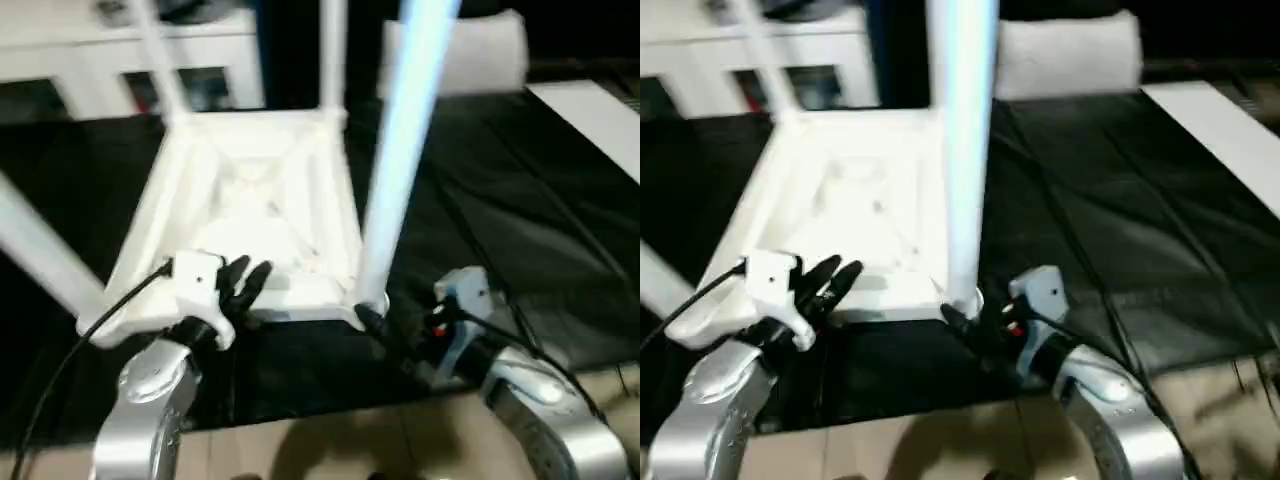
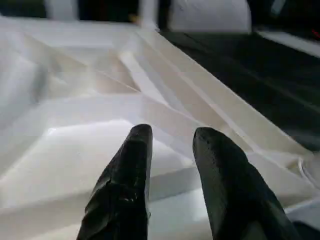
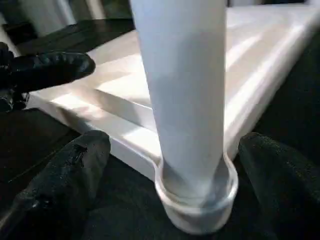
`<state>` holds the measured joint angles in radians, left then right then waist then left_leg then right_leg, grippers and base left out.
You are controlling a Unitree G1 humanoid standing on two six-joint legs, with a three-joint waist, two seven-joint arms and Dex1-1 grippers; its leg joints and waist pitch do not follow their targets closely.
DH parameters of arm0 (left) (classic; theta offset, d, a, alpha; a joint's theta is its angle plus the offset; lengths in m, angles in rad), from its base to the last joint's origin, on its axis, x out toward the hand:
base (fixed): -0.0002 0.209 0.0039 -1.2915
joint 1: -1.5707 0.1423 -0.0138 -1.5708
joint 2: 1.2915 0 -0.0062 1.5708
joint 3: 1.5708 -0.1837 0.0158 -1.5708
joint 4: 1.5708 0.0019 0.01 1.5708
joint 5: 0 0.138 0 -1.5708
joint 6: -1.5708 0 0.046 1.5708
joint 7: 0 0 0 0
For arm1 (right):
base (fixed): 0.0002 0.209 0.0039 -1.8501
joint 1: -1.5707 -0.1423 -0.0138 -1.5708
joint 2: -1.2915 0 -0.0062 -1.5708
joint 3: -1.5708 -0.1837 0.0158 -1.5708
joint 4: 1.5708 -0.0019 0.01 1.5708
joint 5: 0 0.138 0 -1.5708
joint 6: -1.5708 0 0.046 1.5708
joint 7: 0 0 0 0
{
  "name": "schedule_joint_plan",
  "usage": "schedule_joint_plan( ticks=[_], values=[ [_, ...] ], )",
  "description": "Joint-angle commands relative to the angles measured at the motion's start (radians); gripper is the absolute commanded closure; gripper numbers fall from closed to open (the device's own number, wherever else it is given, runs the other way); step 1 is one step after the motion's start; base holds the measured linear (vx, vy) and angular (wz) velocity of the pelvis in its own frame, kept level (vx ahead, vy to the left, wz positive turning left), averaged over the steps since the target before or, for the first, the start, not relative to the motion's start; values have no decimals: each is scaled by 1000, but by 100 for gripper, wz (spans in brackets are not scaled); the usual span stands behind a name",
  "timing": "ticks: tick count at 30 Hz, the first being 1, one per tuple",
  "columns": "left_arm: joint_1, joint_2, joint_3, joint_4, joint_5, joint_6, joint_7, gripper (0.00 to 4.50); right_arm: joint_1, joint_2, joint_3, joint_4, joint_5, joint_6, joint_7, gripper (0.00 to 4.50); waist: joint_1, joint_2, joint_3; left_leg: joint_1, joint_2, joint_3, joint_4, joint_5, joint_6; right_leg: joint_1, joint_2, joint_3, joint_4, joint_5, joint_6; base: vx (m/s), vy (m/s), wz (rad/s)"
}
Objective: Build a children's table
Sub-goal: Rotate leg to tighten
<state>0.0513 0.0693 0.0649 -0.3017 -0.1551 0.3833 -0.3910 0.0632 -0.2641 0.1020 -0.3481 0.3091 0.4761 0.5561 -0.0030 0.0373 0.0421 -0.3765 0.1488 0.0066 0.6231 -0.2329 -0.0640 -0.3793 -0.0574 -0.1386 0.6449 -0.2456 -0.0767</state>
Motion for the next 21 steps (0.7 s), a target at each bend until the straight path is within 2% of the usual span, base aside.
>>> schedule_joint_plan(
  ticks=[1, 2, 3, 4, 5, 6, 7, 8, 9, 10, 11, 12, 13, 14, 15, 16, 17, 18, 19, 21],
  values=[
    [14, -4, -16, -35, -11, 27, 14, 296, -5, -11, -7, 6, 17, -7, 26, 0, 49, -20, -50, -1, 0, 54, 8, 68, 184, 47, -175, 118, -166, -219, 3, -10, -179, 60],
    [17, -4, -17, -38, -11, 27, 15, 296, -3, -11, -8, 6, 23, -8, 32, 0, 61, -46, -36, -35, -7, 73, 21, 32, 155, 71, -176, 141, -155, -331, 81, -26, -173, 23],
    [24, -2, -19, -44, -9, 19, 12, 296, 3, -15, -9, 6, 37, -15, 51, 0, 105, -44, -40, -49, -2, 77, 44, 4, 124, 78, -200, 183, -160, -454, 187, -17, -130, -5],
    [28, 0, -21, -47, -9, 13, 11, 296, 5, -18, -9, 8, 41, -19, 59, 0, 121, -56, -36, -77, -2, 67, 82, -25, 125, 91, -232, 204, -149, -454, 259, -17, -130, -5],
    [34, 4, -23, -50, -1, 14, 15, 296, 7, -25, -7, 11, 46, -26, 74, 0, 130, -57, -32, -82, -2, 61, 89, -21, 115, 88, -235, 198, -146, -432, 277, -21, -63, -10],
    [38, 7, -25, -52, 4, 16, 19, 296, 8, -29, -6, 13, 49, -30, 83, 0, 141, -49, -25, -68, 4, 58, 72, 7, 94, 74, -227, 172, -154, -401, 214, 0, 0, 0],
    [47, 8, -24, -56, -2, 10, 17, 296, 8, -36, -4, 18, 46, -40, 93, 0, 149, -35, -25, -46, 13, 69, 22, 56, 107, 66, -189, 138, -164, -374, 74, 0, 0, 0],
    [48, 8, -24, -56, -3, 10, 17, 296, 8, -37, -3, 18, 45, -41, 94, 0, 147, -25, -28, -34, 23, 76, -10, 81, 120, 67, -162, 116, -165, -358, 10, 0, 0, 0],
    [58, 12, -23, -60, -11, 2, 15, 296, 8, -47, 0, 21, 46, -49, 108, 0, 143, 4, -35, -5, 55, 85, -57, 83, 148, 67, -120, 83, -164, -325, -57, -13, 87, -4],
    [67, 15, -20, -61, -15, -6, 12, 296, 10, -54, 1, 20, 53, -48, 120, 0, 119, 24, -30, 3, 109, 68, -99, -120, 152, 49, -67, 64, -131, -318, -47, -13, 87, -4],
    [72, 17, -19, -61, -17, -9, 11, 296, 10, -58, 1, 20, 59, -46, 127, 0, 103, 23, -27, 15, 135, 59, -114, -248, 124, 43, -61, 69, -120, -310, -39, 5, 111, -3],
    [74, 18, -18, -62, -17, -10, 11, 296, 10, -59, 0, 19, 62, -44, 130, 0, 89, 37, -31, 27, 147, 46, -130, -408, 59, 51, -72, 81, -109, -232, -44, -3, 93, 2],
    [79, 21, -16, -62, -17, -15, 10, 267, 12, -62, -4, 14, 76, -36, 140, 0, 75, 30, -27, 29, 129, 57, -136, -506, 14, 54, -82, 87, -119, -210, -55, -3, 93, 2],
    [90, 23, -8, -62, -20, -23, 12, 262, 14, -64, -11, 9, 89, -31, 148, 0, 70, 22, -23, 22, 115, 63, -135, -519, 1, 59, -91, 90, -127, -236, -52, -21, 90, -5],
    [102, 23, 8, -58, -15, -22, 30, 262, 14, -70, -22, 1, 116, -3, 160, 0, 67, 16, -22, 15, 94, 75, -127, -501, -14, 59, -106, 95, -141, -334, -36, -28, 75, -8],
    [102, 23, 10, -57, -15, -23, 31, 262, 14, -71, -22, 1, 116, -3, 161, 0, 63, 4, -20, 17, 83, 84, -119, -460, -5, 53, -113, 97, -157, -441, -9, -28, 75, -8],
    [106, 21, 19, -54, -17, -25, 39, 256, 13, -79, -20, 0, 118, -3, 169, 0, 62, 4, -22, 18, 79, 87, -113, -430, 1, 51, -116, 99, -161, -473, 0, 0, 0, 0],
    [112, 20, 30, -51, -22, -31, 43, 226, 10, -84, -17, -5, 123, -3, 180, 0, 59, 3, -25, 13, 79, 88, -109, -373, 16, 52, -121, 101, -166, -484, 7, 0, 0, 0],
    [117, 20, 37, -49, -25, -36, 44, 226, 8, -88, -15, -9, 125, -6, 187, 0, 54, 6, -23, 2, 83, 85, -115, -351, 22, 56, -114, 95, -162, -466, 11, 0, 0, 0],
    [120, 15, 42, -48, -27, -41, 50, 220, 3, -91, -13, -11, 128, -11, 193, 0, 51, 6, -24, 4, 85, 86, -116, -353, 23, 53, -111, 94, -163, -448, 12, 0, 0, 0]
  ],
)
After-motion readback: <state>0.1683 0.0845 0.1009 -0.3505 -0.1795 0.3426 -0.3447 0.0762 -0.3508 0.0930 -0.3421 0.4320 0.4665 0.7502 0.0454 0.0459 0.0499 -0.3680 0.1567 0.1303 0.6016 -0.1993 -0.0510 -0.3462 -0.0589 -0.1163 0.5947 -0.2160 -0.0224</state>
